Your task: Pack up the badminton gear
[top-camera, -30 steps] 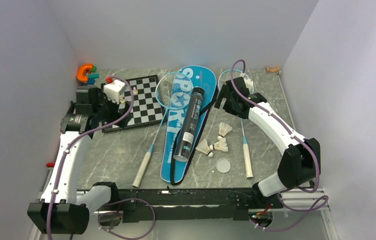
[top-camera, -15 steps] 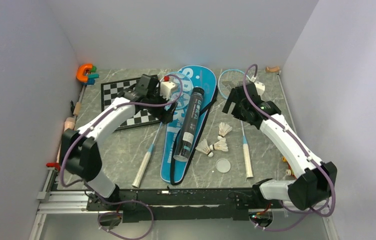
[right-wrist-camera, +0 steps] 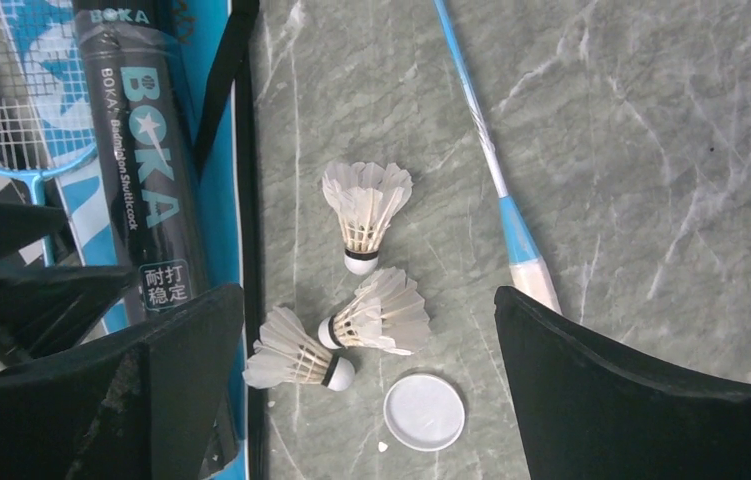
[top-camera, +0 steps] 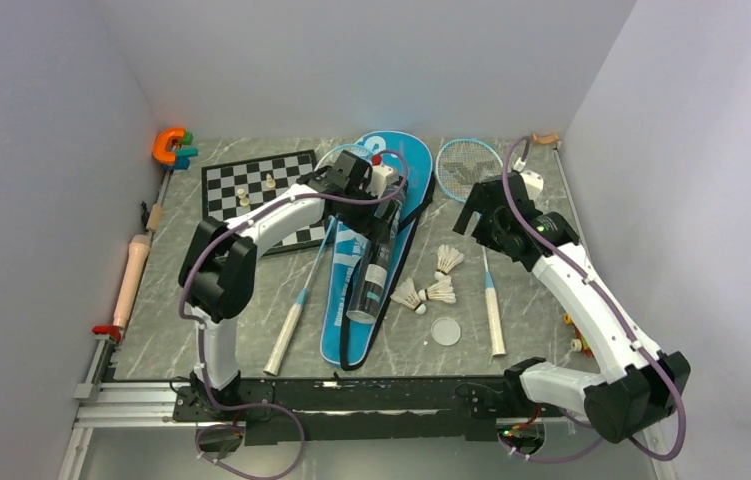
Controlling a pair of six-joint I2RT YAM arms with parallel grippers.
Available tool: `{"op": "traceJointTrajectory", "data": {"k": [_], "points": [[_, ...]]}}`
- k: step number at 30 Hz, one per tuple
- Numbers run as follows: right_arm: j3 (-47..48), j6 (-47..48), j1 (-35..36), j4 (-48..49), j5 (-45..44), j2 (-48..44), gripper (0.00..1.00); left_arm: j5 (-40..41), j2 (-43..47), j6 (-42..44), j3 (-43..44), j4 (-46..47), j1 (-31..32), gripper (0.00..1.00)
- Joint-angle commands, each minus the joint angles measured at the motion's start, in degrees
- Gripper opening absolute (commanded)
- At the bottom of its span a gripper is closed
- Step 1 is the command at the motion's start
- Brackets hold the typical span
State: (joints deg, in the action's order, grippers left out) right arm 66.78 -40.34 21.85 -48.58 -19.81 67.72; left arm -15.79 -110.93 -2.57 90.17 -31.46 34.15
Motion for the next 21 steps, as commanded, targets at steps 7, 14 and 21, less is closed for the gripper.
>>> {"op": "traceJointTrajectory", "data": {"k": [7,14,21], "points": [[-0.37,-1.49,-0.17,-3.2,-1.71,-5.15,1.0,0.7,-6.8,-4.45,3.41,4.32,2.32,0.99],[-0.87,-1.48,-0.19,-2.89,-1.06,-5.58,1.0,1.15,-9.78,-2.4,3.29,6.04,2.68,0.99],[-0.8,-1.49,-0.15,-2.03,-0.12,-5.61,1.0,1.83,-5.07,6.74,2.4,4.35,2.83,0.73]]}}
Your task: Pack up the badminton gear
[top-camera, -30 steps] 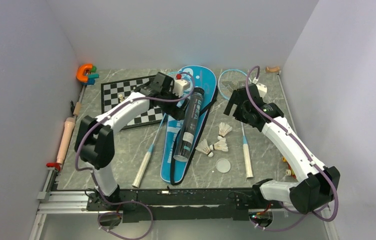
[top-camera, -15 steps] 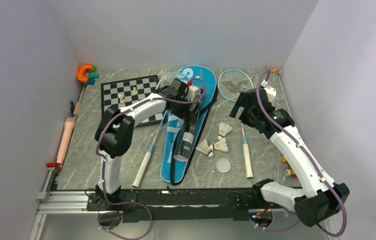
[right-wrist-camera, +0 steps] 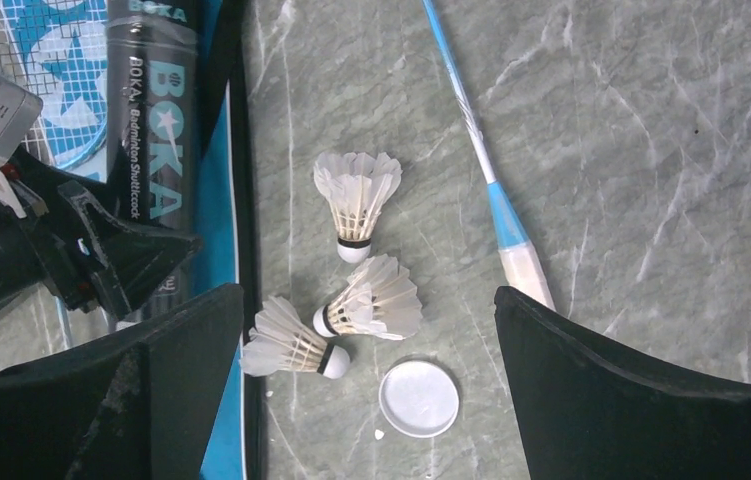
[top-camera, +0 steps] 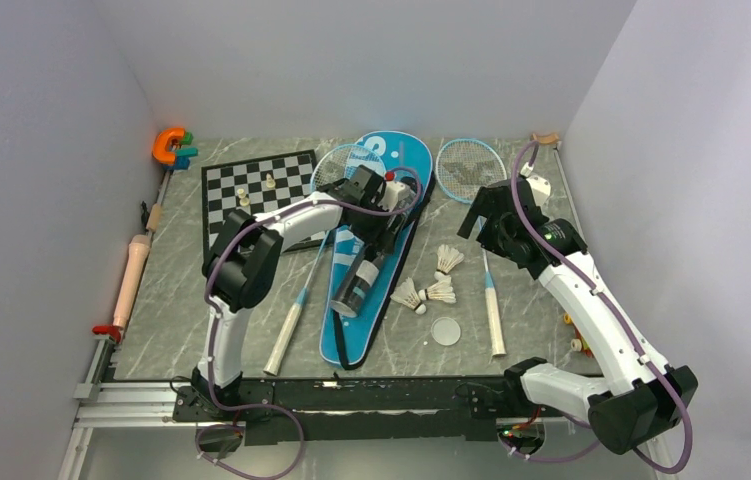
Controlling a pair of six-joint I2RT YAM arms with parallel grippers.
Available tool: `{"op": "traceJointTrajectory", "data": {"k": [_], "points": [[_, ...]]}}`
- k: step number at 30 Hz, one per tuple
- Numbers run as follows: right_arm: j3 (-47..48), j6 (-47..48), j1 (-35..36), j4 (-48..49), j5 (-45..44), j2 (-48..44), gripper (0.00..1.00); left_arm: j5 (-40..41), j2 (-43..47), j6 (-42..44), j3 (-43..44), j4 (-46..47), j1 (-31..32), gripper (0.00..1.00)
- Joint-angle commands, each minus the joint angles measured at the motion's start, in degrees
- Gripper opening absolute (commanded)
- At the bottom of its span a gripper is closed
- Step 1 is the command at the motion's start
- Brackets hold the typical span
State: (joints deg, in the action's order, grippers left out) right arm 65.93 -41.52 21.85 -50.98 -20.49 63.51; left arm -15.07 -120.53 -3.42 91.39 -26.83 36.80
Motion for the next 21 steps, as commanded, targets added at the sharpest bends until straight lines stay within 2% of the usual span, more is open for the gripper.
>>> {"op": "traceJointTrajectory", "data": {"k": [1,4,5,8,12,14,16,17,21], "points": [[-0.05,-0.39,-0.16,0.52,0.62,-1.39,1.0,1.84,6.1,9.05,0.38,-0.41,0.13,0.66],[-0.03,-0.42,-0.18,0.78,0.98,-1.21,0.95,4.23,11.52,13.02,-2.52,-0.69,0.04,0.44],[0.13,-0.47,-0.15,0.74,1.18,-1.16,0.94,5.32,12.53,14.05,-2.55,-2.07,0.02,0.39],[0.2,-0.54,-0.14,1.0,1.43,-1.52,0.94,6.78,15.84,16.21,-1.24,-7.46,-1.14,0.36],[-0.02,-0.28,-0.12,2.43,4.54,-1.52,0.94,4.81,22.53,17.9,0.94,-13.79,-5.27,0.38],[-0.66,-0.39,0.03,3.42,6.18,-0.24,0.94,2.13,26.84,19.32,0.36,-15.95,-8.8,0.45],[-0.45,-1.29,1.81,2.47,4.83,3.04,0.94,-0.76,31.0,23.06,-0.65,-19.75,-12.51,0.57],[-0.16,-1.68,2.88,1.97,4.05,4.95,0.94,-1.61,33.21,24.99,-1.8,-21.32,-15.29,0.59],[1.38,-3.51,8.81,2.64,2.83,11.49,0.86,-5.98,42.69,30.67,-9.22,-23.99,-25.14,0.59]]}}
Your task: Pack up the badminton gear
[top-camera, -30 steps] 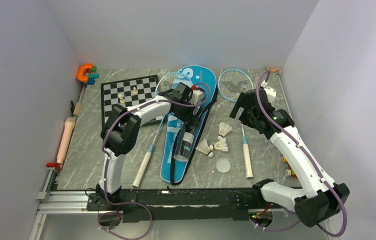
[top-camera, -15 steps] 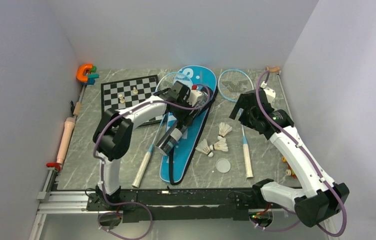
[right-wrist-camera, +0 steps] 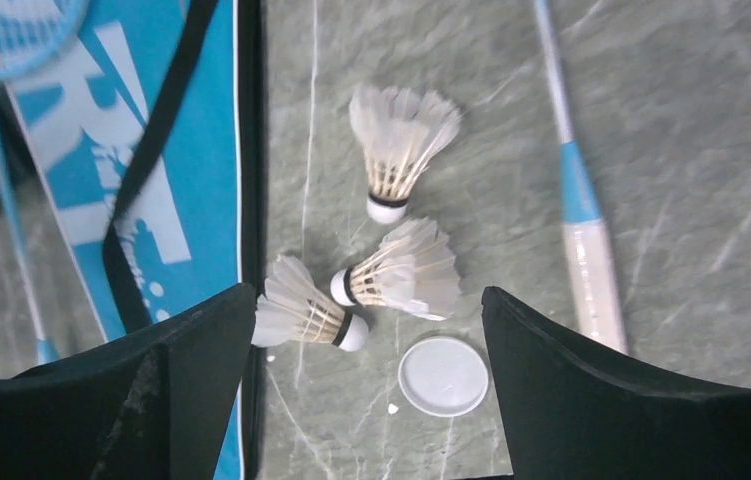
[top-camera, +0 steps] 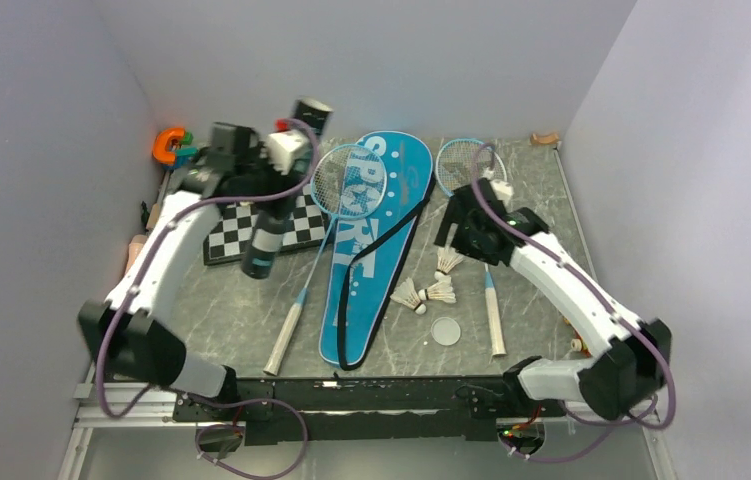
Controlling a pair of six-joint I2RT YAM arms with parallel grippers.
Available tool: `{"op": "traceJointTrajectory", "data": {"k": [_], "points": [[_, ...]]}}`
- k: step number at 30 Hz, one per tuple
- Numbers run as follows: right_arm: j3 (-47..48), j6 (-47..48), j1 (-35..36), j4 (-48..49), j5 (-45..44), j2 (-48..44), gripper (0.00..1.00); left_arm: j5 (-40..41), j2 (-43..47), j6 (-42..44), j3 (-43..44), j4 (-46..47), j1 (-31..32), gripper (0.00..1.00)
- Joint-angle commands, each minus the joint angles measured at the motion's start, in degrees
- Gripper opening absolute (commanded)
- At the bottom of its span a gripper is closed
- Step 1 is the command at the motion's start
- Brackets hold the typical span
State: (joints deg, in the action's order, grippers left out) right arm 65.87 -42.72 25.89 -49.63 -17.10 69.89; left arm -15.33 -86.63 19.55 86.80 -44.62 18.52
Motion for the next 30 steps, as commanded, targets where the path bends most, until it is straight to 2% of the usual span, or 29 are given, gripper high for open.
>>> {"op": "traceJointTrajectory", "data": {"k": [1,7,13,18,30], "points": [[2.0,-2.59,6.23,1.68,-0.46,6.59,0.85,-5.93,11.0,10.33,-6.7,-6.95,-8.71,0.58],[4.18,-5.25,12.57,3.84,2.47,15.61,0.8,-6.4,24.16,20.98,-20.94,-10.38,-11.84,0.53],[8.14,-4.92,15.31,2.83,3.34,21.02,0.78,-4.95,32.69,26.25,-31.83,-9.13,-11.9,0.52],[9.77,-5.54,17.21,0.92,2.47,24.32,0.74,-3.88,35.67,29.87,-36.09,-7.97,-11.89,0.52],[5.55,-6.24,17.44,1.94,1.19,26.18,0.63,-8.15,41.42,31.7,-41.17,-5.33,-11.84,0.52]]}}
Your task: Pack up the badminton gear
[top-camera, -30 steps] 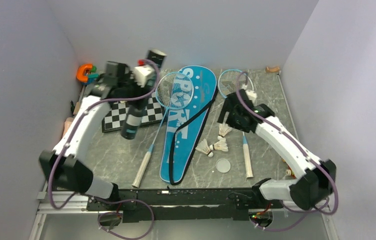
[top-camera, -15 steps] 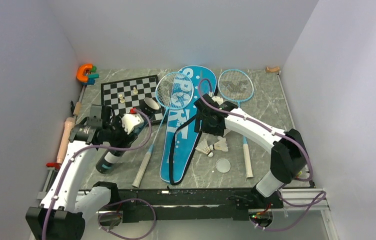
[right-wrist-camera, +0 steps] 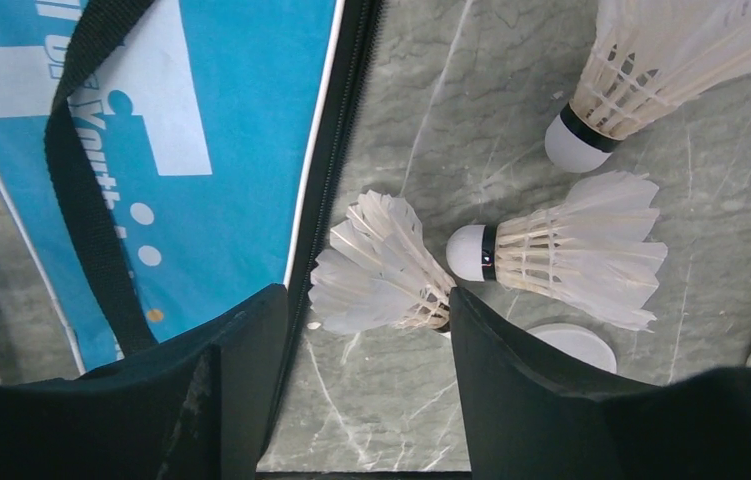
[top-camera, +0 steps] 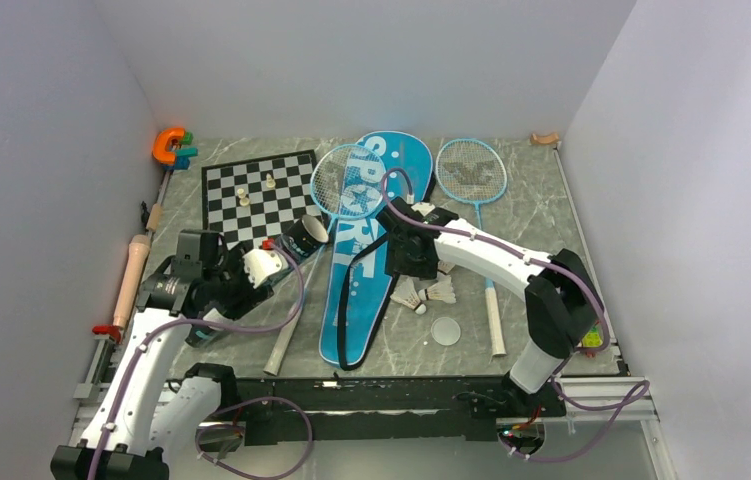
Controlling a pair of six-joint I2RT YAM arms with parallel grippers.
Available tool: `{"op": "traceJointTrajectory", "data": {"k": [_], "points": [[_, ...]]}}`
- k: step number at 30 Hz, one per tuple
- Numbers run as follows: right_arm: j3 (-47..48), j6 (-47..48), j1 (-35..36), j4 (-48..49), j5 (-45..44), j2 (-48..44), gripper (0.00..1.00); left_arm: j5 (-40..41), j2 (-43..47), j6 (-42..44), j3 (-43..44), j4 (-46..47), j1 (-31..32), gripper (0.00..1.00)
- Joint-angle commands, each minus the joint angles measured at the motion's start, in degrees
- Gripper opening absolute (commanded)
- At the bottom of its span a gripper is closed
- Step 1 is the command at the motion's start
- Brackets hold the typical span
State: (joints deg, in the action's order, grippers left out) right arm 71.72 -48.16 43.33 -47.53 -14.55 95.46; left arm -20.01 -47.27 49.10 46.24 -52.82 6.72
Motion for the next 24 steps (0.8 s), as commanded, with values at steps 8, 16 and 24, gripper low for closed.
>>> {"op": "traceJointTrajectory", "data": {"k": [8,16,24], "points": [[0.65,-0.05,0.06,-1.23,-2.26,3.79,0.53,-5.08,5.87,3.48,-2.65,3.2,0.07,0.53],[0.41,0.18,0.15,-2.51,-1.58,4.94,0.33,-6.25,8.11,5.61,-3.03,4.29,0.13,0.54],[4.87,0.0,0.16,-5.86,-0.92,0.83,0.0,-8.77,9.93,6.43,-5.44,6.07,0.43,0.54]]}}
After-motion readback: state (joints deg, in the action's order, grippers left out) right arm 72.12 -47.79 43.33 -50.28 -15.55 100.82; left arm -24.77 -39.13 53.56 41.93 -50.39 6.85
